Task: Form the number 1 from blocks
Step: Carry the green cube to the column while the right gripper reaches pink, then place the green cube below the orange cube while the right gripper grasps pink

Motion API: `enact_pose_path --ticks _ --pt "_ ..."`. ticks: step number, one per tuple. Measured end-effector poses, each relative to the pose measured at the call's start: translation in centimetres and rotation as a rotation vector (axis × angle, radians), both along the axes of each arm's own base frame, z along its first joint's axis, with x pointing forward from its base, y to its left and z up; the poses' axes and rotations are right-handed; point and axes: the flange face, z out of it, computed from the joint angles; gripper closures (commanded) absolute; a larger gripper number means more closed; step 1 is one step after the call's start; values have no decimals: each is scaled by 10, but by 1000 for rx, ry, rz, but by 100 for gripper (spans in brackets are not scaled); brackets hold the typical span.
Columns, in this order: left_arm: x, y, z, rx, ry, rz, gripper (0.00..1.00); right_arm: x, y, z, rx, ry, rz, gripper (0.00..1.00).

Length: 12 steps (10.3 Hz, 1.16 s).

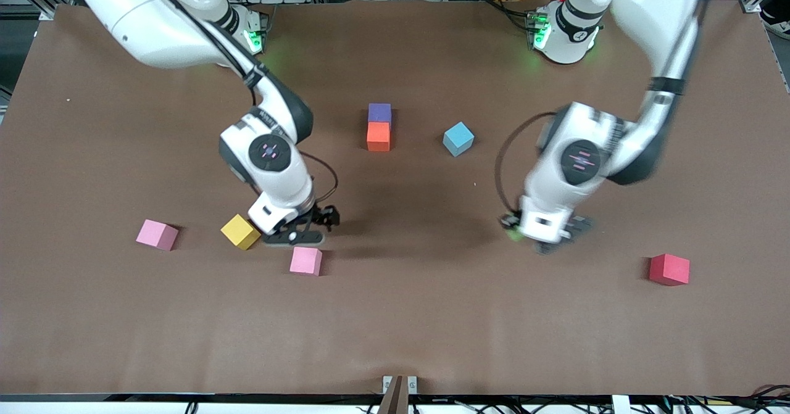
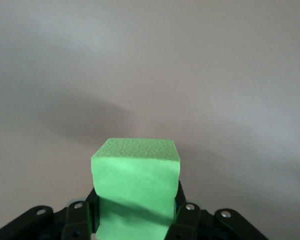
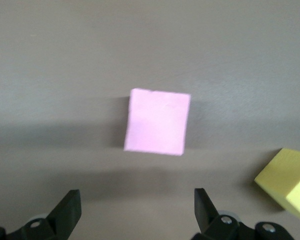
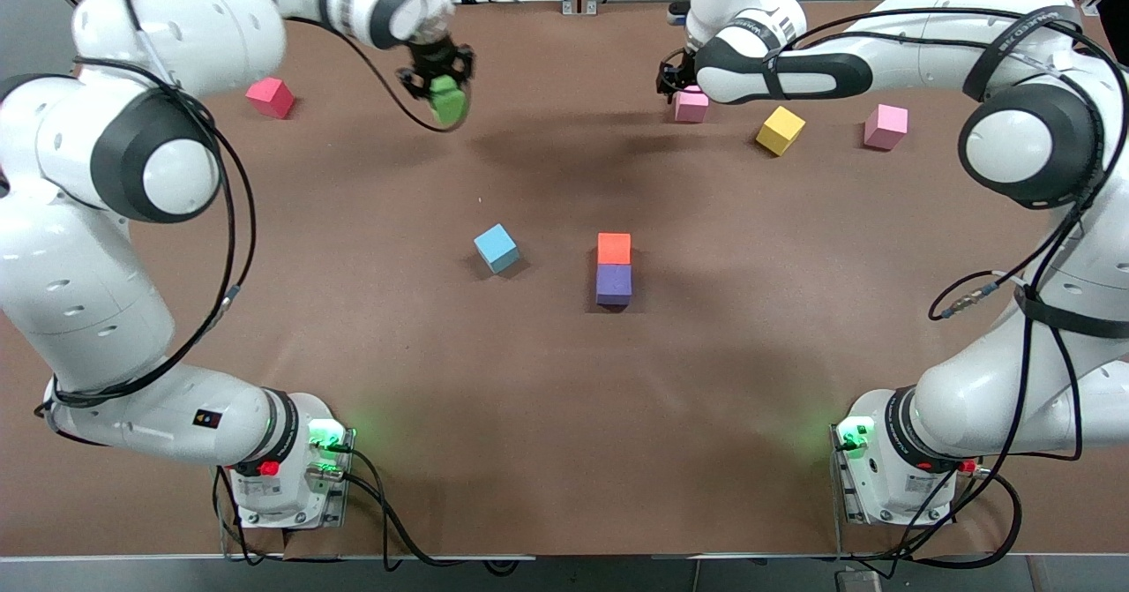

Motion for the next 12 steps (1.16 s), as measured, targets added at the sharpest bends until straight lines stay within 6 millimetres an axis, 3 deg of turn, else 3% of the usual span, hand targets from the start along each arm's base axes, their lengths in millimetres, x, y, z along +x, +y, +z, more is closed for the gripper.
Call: enact_pose_path --ticks 2,5,7,12 --pt "-33 -54 -1 -14 13 -34 59 15 -11 -11 48 34 -65 0" --pt "-82 -120 -6 -33 36 -110 59 33 -22 -7 88 36 -101 0" --pt "-106 -154 -25 -54 33 -179 59 38 -20 -14 96 41 -101 0" --pt "-160 -213 -69 -99 31 -424 58 47 -27 -35 90 53 -71 0"
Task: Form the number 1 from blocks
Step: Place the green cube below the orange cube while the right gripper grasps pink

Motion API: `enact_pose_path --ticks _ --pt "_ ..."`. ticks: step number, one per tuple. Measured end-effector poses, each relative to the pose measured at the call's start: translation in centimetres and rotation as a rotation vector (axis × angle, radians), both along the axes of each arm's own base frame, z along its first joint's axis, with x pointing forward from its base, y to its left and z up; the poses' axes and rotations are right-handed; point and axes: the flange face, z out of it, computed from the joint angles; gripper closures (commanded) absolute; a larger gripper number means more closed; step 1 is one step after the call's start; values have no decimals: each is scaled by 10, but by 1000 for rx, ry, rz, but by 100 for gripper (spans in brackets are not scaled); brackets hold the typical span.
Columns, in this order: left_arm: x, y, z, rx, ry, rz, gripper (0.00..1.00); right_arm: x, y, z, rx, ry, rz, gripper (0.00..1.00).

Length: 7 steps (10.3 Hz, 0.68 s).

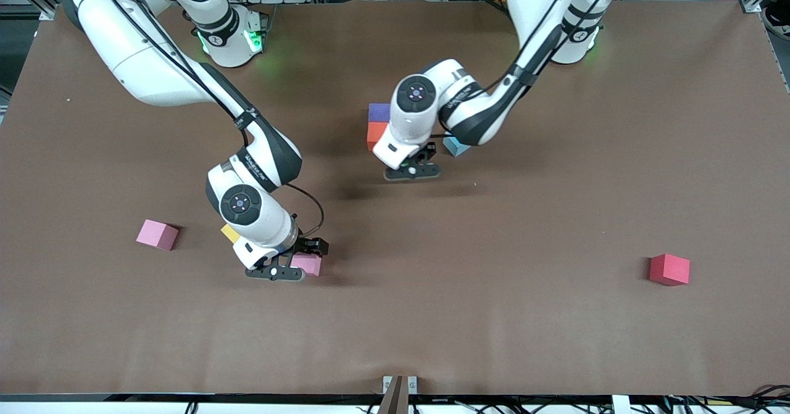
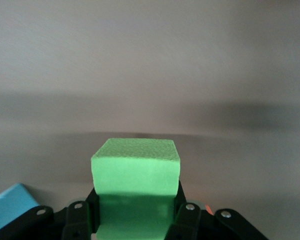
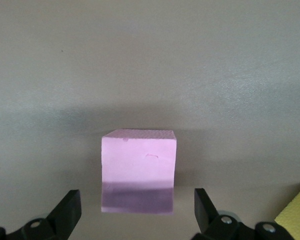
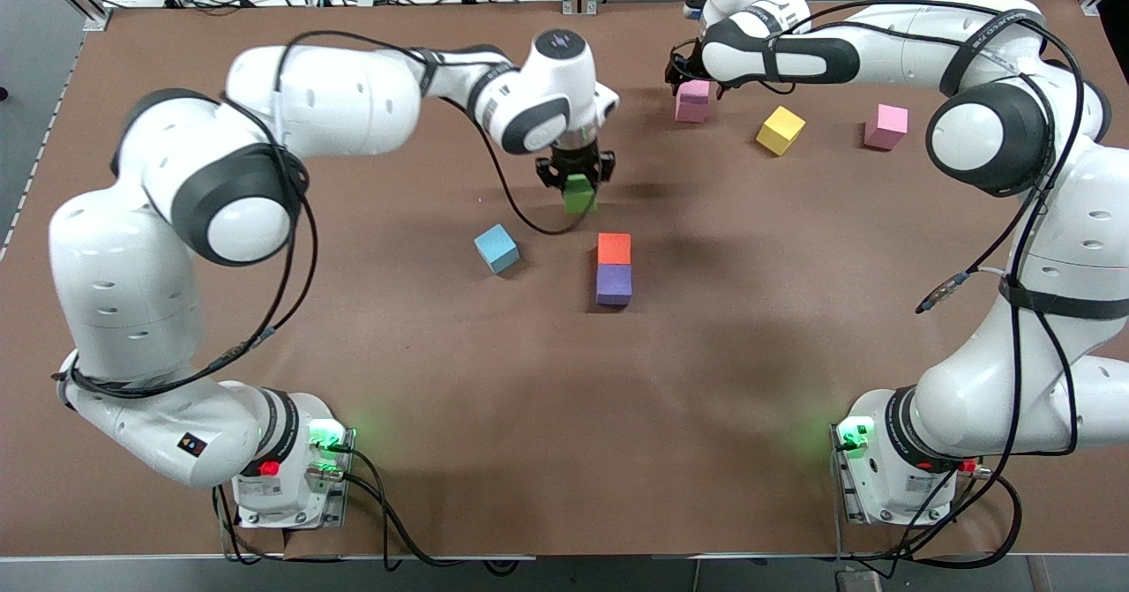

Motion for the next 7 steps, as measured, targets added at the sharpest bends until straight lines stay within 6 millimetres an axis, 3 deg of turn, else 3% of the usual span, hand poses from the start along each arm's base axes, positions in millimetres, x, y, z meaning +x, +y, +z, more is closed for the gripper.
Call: enact_pose_path --ticks 3,6,7 --pt "-31 -27 -21 -16 5 -56 58 1 1 -15 -10 -3 5 0" --pt "-34 -34 -25 -24 7 -47 58 6 3 -24 -17 -13 3 0" --pt "-34 -36 -26 -29 5 -41 58 9 2 -25 -23 -17 0 49"
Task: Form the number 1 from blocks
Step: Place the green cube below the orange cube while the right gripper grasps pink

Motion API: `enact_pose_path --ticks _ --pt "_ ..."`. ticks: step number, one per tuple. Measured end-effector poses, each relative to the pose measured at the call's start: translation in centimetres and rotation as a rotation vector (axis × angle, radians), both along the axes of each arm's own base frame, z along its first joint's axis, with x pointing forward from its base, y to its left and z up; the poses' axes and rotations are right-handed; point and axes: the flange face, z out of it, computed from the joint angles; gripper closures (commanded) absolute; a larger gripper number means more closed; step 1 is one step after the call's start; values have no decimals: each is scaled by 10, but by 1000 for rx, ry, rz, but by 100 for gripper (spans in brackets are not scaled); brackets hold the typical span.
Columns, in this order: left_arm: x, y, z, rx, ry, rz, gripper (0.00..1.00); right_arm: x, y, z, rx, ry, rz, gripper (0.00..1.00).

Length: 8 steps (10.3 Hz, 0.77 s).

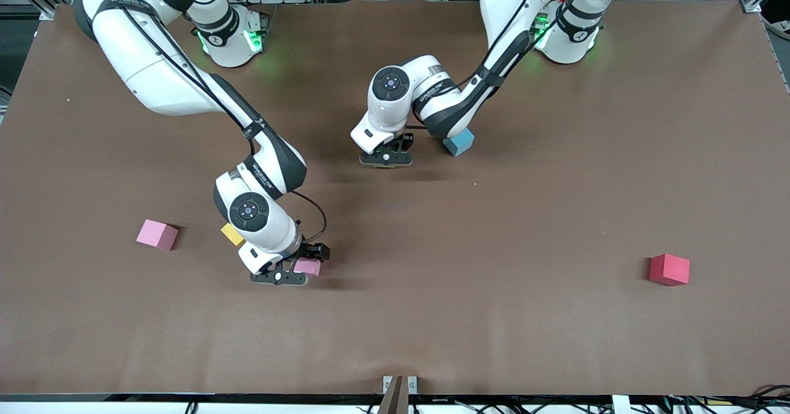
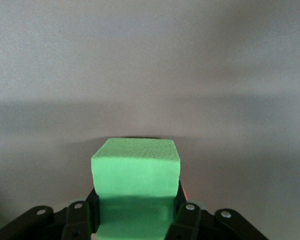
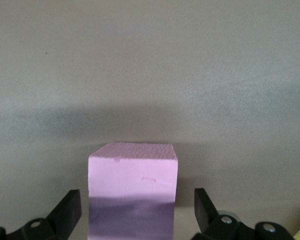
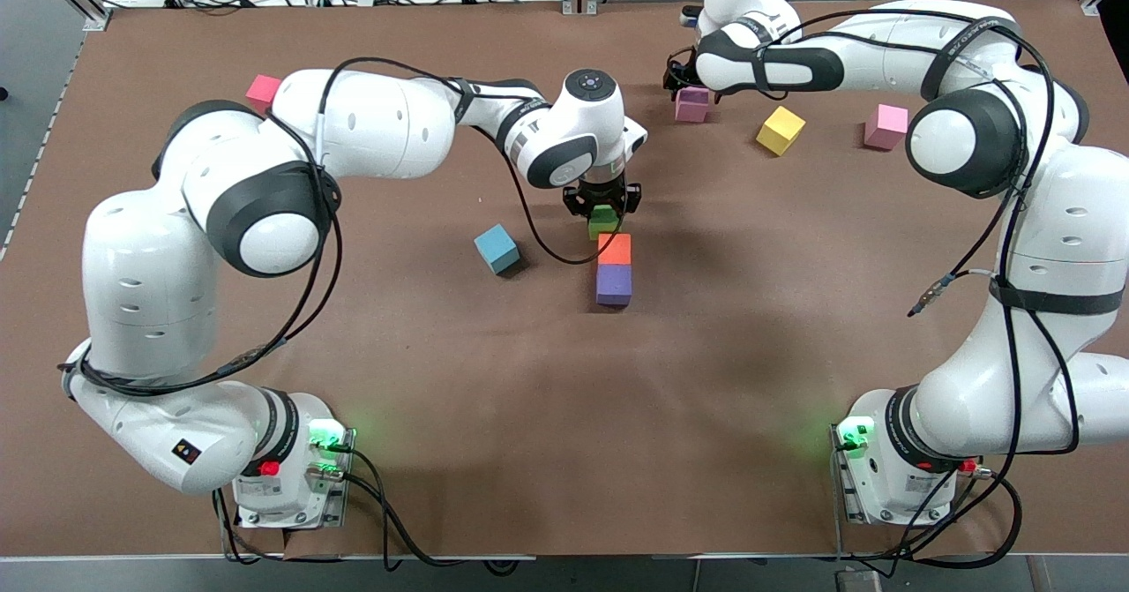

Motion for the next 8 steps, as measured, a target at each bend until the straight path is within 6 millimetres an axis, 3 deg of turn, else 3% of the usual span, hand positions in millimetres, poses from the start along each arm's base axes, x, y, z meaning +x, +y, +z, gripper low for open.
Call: enact_pose_path --ticks 1,2,4,5,6,8 --pt "-1 -2 0 -3 -1 2 58 2 -1 -1 -4 -3 -2 89" --pt "-2 -3 -1 -3 0 4 56 3 -2 -2 -7 -5 -3 100" --pt "-6 -5 -4 -3 4 24 51 4 -2 -2 -8 -7 -3 100" --pt "-9 -8 -5 -4 5 36 41 4 -2 -1 -10 -9 -1 100" --pt "-11 -9 -6 -4 7 48 1 4 -2 -1 -11 -10 1 100" --pt "-12 -10 -7 -2 10 73 0 5 1 1 -9 -15 3 100"
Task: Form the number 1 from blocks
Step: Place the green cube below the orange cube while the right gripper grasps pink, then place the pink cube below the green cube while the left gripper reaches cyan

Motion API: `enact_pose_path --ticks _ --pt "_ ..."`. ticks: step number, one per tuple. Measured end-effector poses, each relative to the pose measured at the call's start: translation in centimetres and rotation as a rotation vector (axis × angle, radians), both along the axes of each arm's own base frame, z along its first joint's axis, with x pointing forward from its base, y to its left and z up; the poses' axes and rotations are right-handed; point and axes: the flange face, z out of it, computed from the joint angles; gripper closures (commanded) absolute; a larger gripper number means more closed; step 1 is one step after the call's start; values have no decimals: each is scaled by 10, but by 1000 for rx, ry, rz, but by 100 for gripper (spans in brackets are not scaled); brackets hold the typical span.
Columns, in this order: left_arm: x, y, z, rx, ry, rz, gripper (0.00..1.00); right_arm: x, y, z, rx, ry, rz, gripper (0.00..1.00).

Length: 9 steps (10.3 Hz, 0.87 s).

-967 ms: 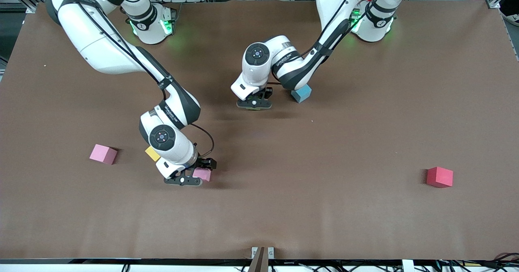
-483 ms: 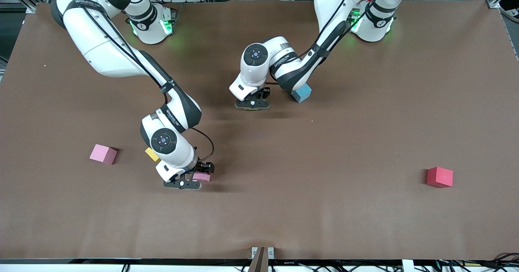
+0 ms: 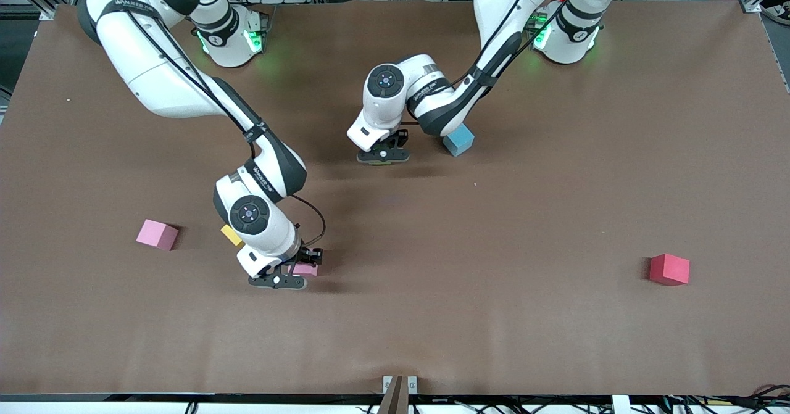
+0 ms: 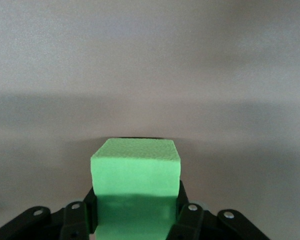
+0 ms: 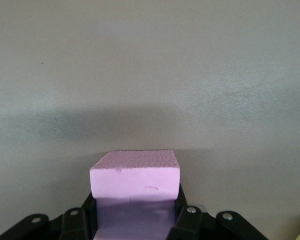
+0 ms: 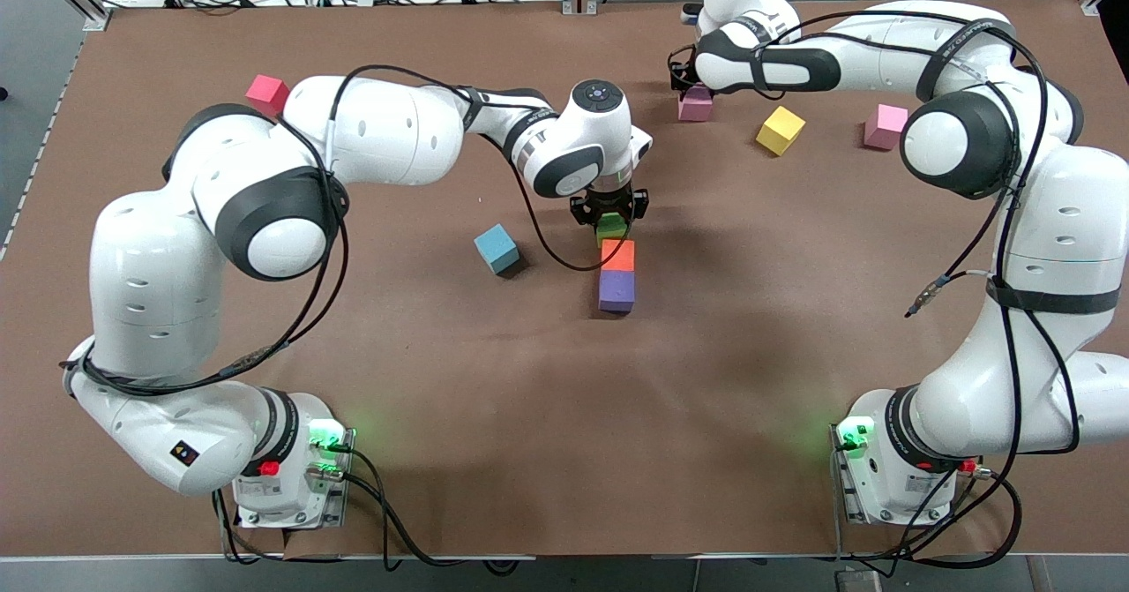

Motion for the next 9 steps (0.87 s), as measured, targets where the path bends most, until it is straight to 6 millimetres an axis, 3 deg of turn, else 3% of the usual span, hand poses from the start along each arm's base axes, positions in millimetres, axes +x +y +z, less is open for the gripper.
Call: enact_pose_path --ticks 4,6,9 --pt "6 1 5 -1 -6 14 0 -11 31 28 -13 15 30 100" --pt "14 6 17 18 -14 -12 0 -17 43 40 -5 18 11 100" --pt "33 37 46 64 -22 -108 0 -39 82 39 3 30 -22 100"
